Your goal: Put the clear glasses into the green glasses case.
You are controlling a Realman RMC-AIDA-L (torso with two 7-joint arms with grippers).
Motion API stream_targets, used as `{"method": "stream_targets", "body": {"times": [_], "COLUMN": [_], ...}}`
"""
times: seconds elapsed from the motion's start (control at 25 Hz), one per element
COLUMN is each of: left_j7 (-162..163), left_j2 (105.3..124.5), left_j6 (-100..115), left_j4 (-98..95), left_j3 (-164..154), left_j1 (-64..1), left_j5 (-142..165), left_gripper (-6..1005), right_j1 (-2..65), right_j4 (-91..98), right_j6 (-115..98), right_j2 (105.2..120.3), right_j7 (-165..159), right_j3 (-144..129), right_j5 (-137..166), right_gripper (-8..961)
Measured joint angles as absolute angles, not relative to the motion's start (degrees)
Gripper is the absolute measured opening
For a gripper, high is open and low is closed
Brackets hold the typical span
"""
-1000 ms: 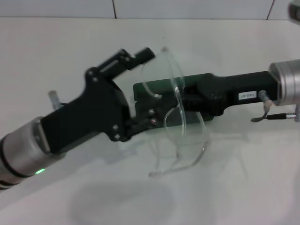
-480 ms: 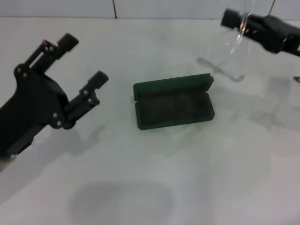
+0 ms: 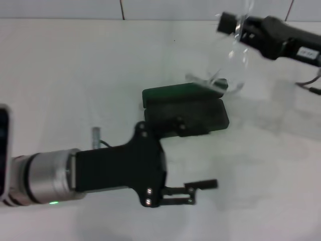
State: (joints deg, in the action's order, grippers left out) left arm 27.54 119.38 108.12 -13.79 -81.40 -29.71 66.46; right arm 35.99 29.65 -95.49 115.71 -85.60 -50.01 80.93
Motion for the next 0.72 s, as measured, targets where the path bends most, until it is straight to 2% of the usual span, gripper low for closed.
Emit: {"method": "stream_targets", "body": {"times": [0.2,0.72], "left_j7": [30.52,34.24], "left_j2": [120.28,120.03], "left_j6": [108.67,107.65], "left_j4": [-13.88,-14.13], "left_j3": [-81.48,-81.47], "left_j1": [-32.76,-35.24], "left_j5": [65.76,63.69], "left_gripper": [702,700], "right_j1": [37.06,37.15], "right_j4": [28.81,29.36], "right_j6": [-92.0,-90.87], "right_j2": [115.72,115.4], "right_j7": [-84.88,-83.78], "right_j3": [-57.01,-69.62], "right_j5": [80.96,82.38], "right_gripper": [114,114]}}
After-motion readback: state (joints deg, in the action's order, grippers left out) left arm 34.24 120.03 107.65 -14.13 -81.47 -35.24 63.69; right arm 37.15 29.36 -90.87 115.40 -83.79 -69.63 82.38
